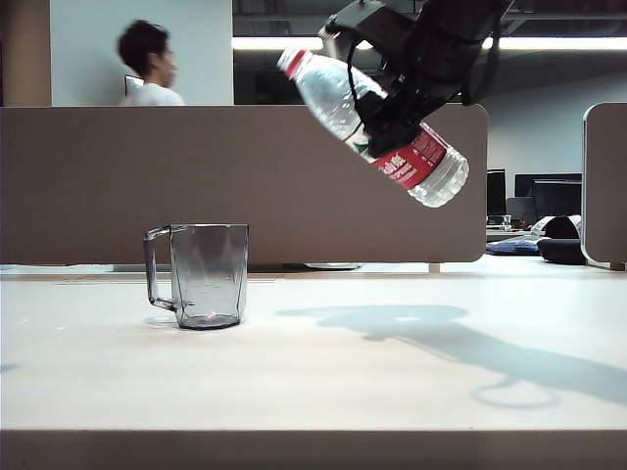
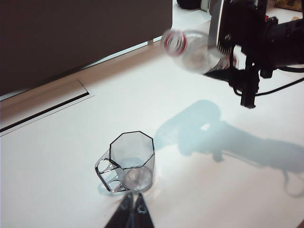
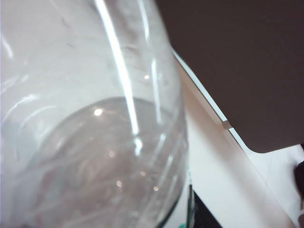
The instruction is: Pick up the mineral water bottle on the table and pour water into the mug until it's half full.
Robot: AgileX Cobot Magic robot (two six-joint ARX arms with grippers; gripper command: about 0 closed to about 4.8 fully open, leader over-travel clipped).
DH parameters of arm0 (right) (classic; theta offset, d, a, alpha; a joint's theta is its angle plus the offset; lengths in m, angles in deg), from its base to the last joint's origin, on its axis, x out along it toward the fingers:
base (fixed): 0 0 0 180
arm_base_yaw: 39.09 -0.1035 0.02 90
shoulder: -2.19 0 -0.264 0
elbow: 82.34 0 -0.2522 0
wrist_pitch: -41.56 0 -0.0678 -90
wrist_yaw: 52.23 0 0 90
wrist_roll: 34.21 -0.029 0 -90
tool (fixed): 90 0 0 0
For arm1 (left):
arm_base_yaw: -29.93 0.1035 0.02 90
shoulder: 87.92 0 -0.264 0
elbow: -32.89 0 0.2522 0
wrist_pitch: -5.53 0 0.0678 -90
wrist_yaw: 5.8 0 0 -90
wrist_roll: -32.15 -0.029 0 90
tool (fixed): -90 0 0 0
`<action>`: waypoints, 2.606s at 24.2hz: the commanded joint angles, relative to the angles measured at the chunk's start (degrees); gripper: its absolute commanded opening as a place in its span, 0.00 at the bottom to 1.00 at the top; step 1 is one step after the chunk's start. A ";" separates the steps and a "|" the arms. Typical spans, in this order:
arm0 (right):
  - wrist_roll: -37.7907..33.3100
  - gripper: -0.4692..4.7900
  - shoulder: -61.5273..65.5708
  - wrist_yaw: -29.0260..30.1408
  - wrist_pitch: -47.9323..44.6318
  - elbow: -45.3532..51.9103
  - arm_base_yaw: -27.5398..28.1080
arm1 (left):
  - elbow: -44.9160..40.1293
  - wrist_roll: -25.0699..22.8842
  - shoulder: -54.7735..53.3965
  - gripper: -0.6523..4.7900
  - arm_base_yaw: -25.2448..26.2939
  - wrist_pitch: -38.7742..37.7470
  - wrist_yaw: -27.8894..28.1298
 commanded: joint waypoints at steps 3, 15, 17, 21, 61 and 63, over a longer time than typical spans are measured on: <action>7.45 0.63 0.26 -1.46 -3.32 -0.63 -2.45 | 0.17 -0.20 0.22 0.11 0.00 0.33 -0.07; 16.90 0.63 8.70 -8.35 -5.75 -0.66 -5.75 | 0.17 -0.20 1.70 0.11 -0.02 -1.09 -0.09; 17.75 0.63 9.27 -9.62 -6.54 -0.66 -5.84 | 0.17 -0.20 1.84 0.11 -0.02 -1.01 -0.09; 21.38 0.63 9.77 -11.26 -8.41 -0.66 -5.95 | 0.17 -0.20 2.58 0.11 -0.04 -1.70 -0.13; 33.14 0.63 11.89 -17.33 -14.97 -3.72 -6.05 | 0.17 0.22 5.75 0.11 -0.83 -5.77 -3.10; 33.14 0.62 11.89 -17.38 -13.68 -4.22 -5.97 | 0.17 0.22 5.75 0.11 -0.83 -5.79 -3.10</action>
